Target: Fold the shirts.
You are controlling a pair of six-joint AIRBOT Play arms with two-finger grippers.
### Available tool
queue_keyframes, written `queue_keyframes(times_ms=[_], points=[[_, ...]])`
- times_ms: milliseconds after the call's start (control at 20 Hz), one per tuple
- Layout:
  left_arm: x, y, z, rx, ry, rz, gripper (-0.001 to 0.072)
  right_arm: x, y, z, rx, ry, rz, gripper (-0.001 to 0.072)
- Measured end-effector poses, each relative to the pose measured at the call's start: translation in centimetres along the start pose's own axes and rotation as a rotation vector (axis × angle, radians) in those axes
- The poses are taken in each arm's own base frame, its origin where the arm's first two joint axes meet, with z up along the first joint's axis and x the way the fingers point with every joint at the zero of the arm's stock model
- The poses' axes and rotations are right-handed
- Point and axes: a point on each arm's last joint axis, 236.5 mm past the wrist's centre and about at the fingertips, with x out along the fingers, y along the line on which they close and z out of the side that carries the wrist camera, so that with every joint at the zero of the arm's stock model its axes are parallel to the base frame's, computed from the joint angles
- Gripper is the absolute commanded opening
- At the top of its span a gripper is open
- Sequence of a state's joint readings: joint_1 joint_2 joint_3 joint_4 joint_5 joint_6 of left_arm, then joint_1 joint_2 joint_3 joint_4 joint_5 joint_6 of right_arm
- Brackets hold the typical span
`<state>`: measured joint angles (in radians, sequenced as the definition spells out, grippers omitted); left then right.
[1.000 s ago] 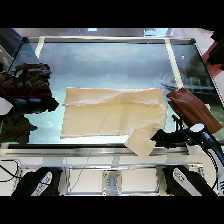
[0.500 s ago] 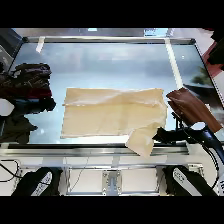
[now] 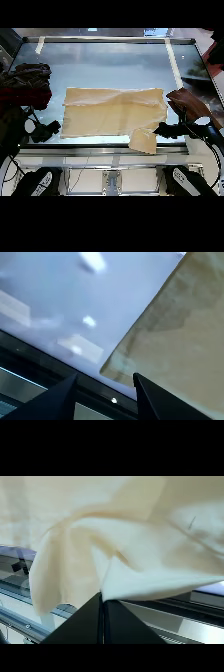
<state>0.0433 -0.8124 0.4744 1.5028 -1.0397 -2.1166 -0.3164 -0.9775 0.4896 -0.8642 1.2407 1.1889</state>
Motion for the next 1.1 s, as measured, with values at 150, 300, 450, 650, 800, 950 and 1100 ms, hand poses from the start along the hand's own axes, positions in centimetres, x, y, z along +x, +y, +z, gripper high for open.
queue_keyframes(times_ms=[150,300,450,650,800,950,1100], points=[[1.1,-0.5,-1.8,-0.075,0.053,-0.039,0.0418,-0.1,0.3,0.0,-0.018,0.003,0.009,0.0029],[1.6,-1.0,-2.3,-0.117,0.063,-0.068,0.0418,-0.1,0.4,-0.1,-0.027,0.007,0.015,0.0030],[2.2,-1.1,-2.4,-0.136,0.059,-0.083,0.0418,-0.1,0.6,-0.2,-0.030,0.012,0.022,0.0030],[2.8,-1.2,-2.5,-0.162,0.049,-0.100,0.0414,-0.1,0.8,-0.4,-0.031,0.017,0.034,0.0030],[3.0,-1.5,-2.2,-0.184,0.030,-0.120,0.0093,-0.1,1.0,-0.4,-0.031,0.017,0.039,0.0030],[3.0,-2.1,-1.6,-0.204,0.008,-0.147,0.0012,-0.1,1.0,-0.4,-0.031,0.017,0.042,0.0029],[2.7,-2.8,-1.0,-0.211,-0.011,-0.176,0.0011,-0.4,1.2,-0.2,-0.045,0.005,0.042,0.0028]])
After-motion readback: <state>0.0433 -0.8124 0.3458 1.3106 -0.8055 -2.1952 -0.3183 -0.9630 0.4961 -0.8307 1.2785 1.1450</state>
